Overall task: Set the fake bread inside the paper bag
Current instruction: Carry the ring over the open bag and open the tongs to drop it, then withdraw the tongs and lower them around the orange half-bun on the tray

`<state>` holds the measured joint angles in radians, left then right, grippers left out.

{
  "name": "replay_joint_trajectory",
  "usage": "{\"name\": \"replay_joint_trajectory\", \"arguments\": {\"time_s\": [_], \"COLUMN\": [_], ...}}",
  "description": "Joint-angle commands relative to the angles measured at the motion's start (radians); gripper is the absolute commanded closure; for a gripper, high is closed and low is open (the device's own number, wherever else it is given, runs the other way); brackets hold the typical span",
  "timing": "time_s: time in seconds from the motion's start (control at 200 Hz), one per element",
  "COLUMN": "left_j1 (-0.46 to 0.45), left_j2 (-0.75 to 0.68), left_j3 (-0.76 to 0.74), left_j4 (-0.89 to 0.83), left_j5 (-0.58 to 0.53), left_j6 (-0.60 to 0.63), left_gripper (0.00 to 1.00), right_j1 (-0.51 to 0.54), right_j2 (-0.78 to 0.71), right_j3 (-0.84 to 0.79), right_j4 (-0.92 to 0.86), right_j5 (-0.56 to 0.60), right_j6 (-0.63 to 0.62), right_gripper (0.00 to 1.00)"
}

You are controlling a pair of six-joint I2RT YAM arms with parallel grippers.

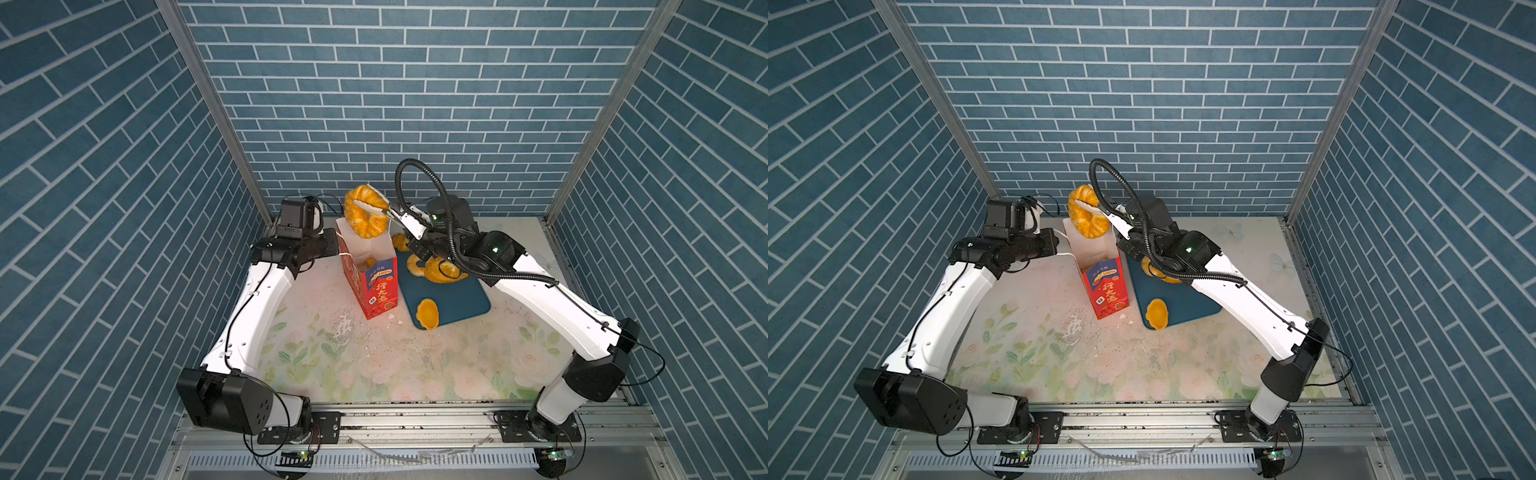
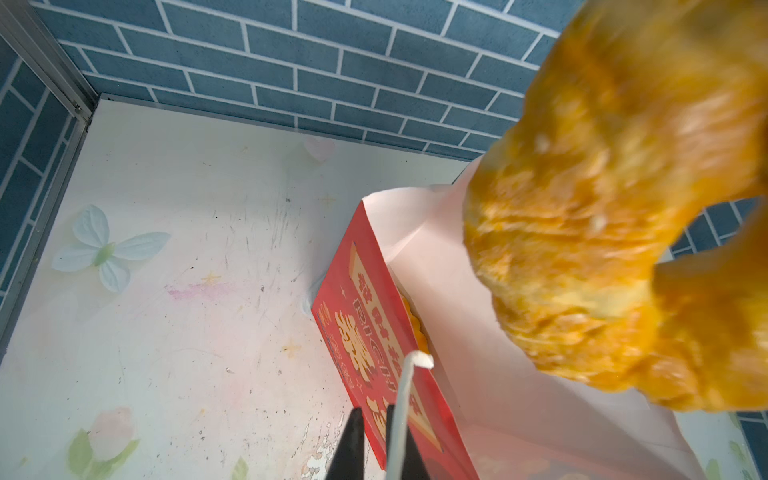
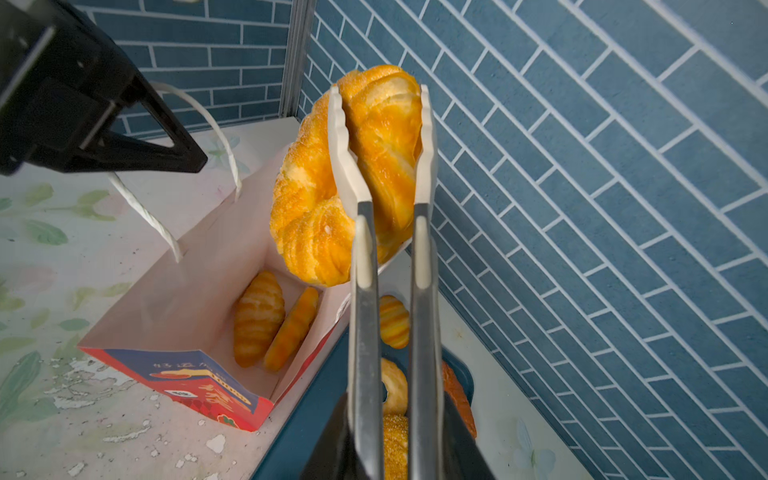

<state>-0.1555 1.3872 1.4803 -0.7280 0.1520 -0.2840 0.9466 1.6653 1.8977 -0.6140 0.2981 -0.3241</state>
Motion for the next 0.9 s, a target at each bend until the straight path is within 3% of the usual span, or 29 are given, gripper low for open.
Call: {"name": "replay_joint_trajectory", "arguments": {"time_s": [0.0, 0.19, 0.32, 0.465, 0.895], "left_j1": [0.004, 0.004, 0.004, 0.003, 0.004], "left_j2": [-0.015, -0.011, -0.006, -0.007, 0.004], "left_j3": [-0.007, -0.009, -0.006, -0.006, -0.002], "left_j4": [0.001, 0.003, 0.001, 0.001, 0.008], "left_j5": [0.004, 0.009, 0.010, 0.011, 0.010], "left_j6": [-0.004, -0.010, -0.011, -0.011, -0.022], "left_gripper": [0.86, 0.86, 0.86, 0.86, 0.86], "right_j1": [0.019, 0.024, 0.024, 0.020, -0.029], "right_j2": [0.012, 0.039, 0.076, 0.106, 0.041], "right_j3": [0.006, 0.012, 0.041, 0.092, 0.224], "right_j4": [0.010, -0.018, -0.047, -0.068, -0.155], "right_j5": [0.055, -0.009, -0.038, -0.010, -0.066], "right_j6": [-0.033, 0.004, 0.028, 0.035, 0.100], "right_gripper": [0.81, 0.76, 0.61, 0.54, 0.52]}}
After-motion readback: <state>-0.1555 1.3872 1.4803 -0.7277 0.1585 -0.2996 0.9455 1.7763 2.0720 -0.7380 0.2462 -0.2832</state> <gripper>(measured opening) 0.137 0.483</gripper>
